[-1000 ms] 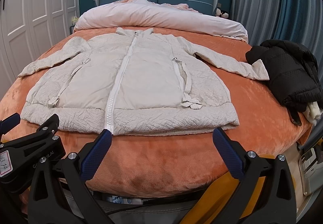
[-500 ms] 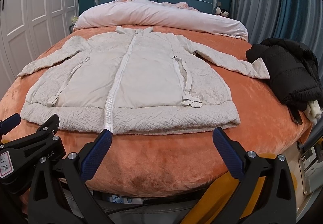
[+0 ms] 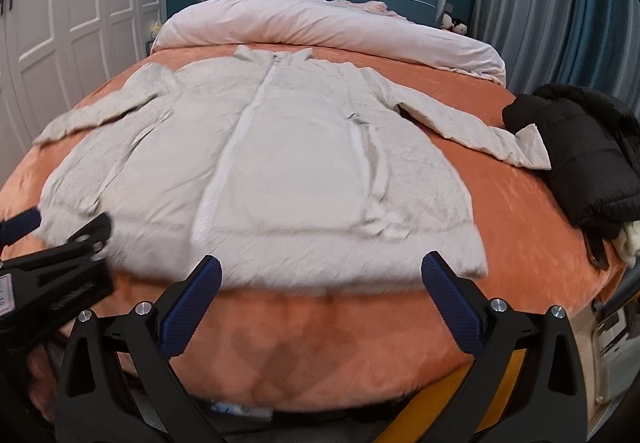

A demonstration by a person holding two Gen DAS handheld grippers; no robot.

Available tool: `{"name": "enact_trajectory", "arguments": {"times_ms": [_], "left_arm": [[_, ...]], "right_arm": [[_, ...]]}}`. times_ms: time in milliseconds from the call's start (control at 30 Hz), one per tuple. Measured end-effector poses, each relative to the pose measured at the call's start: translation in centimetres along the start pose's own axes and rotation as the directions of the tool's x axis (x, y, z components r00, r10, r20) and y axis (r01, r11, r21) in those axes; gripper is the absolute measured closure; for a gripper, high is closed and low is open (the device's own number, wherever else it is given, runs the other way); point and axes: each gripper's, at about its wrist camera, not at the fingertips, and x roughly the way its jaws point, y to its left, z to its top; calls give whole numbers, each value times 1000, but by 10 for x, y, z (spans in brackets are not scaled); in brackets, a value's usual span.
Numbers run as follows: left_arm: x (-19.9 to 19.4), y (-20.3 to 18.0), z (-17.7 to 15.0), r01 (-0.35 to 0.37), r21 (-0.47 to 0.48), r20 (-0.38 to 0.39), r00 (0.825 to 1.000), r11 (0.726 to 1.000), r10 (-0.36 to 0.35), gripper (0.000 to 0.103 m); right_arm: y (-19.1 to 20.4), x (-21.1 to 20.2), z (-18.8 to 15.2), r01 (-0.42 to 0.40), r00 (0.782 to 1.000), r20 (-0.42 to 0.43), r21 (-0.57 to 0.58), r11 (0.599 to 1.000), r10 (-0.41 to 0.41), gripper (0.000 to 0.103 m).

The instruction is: Fold large clothes

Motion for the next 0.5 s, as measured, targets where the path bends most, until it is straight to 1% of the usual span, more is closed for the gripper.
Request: {"name": "enact_trajectory", "arguments": {"times_ms": [33, 133, 167, 200, 233, 333, 367, 433, 500], "left_arm": [[1, 1, 4, -2, -3, 3, 1000, 1000, 2, 12], [14, 17, 29, 4, -43, 21, 1000, 999, -3, 12], [18, 22, 37, -7, -59, 30, 1000, 998, 9, 12], [22, 27, 45, -16, -73, 38, 999, 997, 19, 12], [31, 34, 57, -26, -92, 45, 999, 995, 30, 12], [48, 45, 75, -46, -133, 59, 997, 990, 55, 12], [57, 49, 82, -67, -154, 62, 995, 986, 77, 12], [70, 55, 90, -95, -186, 50, 993, 978, 106, 12], [88, 58, 97, -90, -199, 20, 995, 976, 95, 12]], "right_arm": [[-10, 4, 5, 2, 1000, 0, 18, 1000, -2, 5], [-72, 35, 31, 55, 999, -9, 140, 989, -54, 5], [-107, 51, 42, 73, 997, -18, 221, 973, -70, 5], [-135, 63, 49, 81, 997, -22, 282, 956, -78, 5], [-175, 80, 58, 88, 996, -27, 368, 926, -84, 5], [-251, 119, 71, 124, 992, -59, 506, 854, -110, 5], [-281, 135, 74, 155, 988, -78, 556, 816, -134, 5], [-320, 155, 77, 168, 986, -86, 624, 763, -146, 6], [-357, 178, 77, 179, 983, -100, 696, 695, -153, 9]]}}
